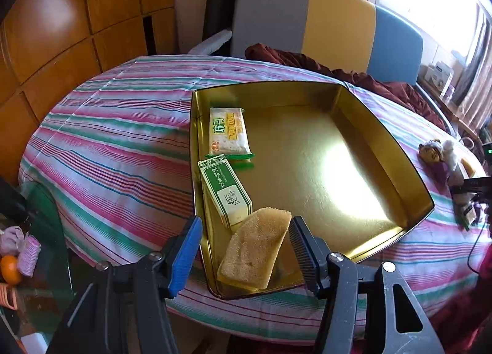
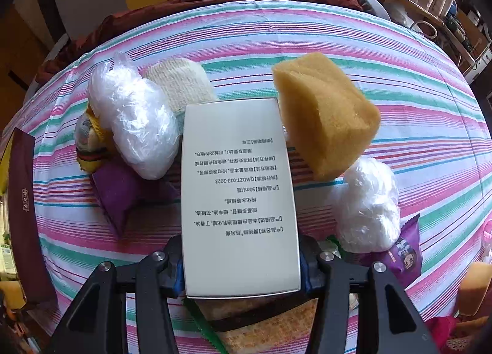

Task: Organize objects
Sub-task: 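Carry the white printed box into the tray and release it with the right gripper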

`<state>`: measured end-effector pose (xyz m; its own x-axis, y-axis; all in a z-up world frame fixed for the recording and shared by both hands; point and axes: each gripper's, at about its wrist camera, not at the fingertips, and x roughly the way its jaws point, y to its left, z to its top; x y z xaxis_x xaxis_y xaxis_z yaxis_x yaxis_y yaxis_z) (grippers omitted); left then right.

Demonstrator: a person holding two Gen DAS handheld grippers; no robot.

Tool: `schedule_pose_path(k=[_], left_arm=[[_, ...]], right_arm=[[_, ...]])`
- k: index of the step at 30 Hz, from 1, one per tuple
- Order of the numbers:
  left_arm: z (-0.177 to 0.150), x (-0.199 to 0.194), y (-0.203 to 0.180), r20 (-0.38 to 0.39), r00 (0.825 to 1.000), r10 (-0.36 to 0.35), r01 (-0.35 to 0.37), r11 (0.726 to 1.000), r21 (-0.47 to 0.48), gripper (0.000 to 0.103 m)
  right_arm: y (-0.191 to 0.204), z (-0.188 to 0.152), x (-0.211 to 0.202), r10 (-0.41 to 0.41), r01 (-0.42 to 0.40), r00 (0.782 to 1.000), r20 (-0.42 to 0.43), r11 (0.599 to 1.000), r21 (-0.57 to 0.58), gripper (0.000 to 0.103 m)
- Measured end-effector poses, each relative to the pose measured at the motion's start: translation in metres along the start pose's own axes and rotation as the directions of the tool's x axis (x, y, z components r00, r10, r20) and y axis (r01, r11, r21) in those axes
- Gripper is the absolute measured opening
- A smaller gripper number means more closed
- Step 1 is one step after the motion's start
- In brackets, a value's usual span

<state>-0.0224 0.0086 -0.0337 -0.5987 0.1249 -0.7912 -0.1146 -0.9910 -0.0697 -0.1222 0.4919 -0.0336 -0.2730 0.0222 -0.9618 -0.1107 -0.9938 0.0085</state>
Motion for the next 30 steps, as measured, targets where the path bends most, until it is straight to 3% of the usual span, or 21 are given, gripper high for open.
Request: schedule_pose_path(k=[10,19,24,30], left_arm=[[-0.002,-0.005,0.000,0.033,0.999,-0.035,0.035,0.999,-0.008,0.062],[-0.003,-0.008,0.012,0.051,0.998,-0.035,0.038,0.998,-0.052,0.063],[-0.002,-0.011,0.022,0.066,0.998,-0.024,0.029,0.997,-0.076,0.064],[0.000,-0.014,0.033,0.075,0.997,-0.012,0.020,0.994,-0.103,0.064]], right_arm=[[0.028,-0.017,-0.024,0.011,-0.010,0.999,0.033,1.000,-0.027,0.051],[0.033,-0.035,-0.071,0.063,-0.056,0.987,0.148,0.997,-0.049,0.051],[0.062,-0.055,-0.101,0.138,-0.117,0.971,0.194,0.987,-0.114,0.051],[0.130,-0.075,-0.109,0.276,-0.235,0.950,0.144,0.939,-0.252,0.051]])
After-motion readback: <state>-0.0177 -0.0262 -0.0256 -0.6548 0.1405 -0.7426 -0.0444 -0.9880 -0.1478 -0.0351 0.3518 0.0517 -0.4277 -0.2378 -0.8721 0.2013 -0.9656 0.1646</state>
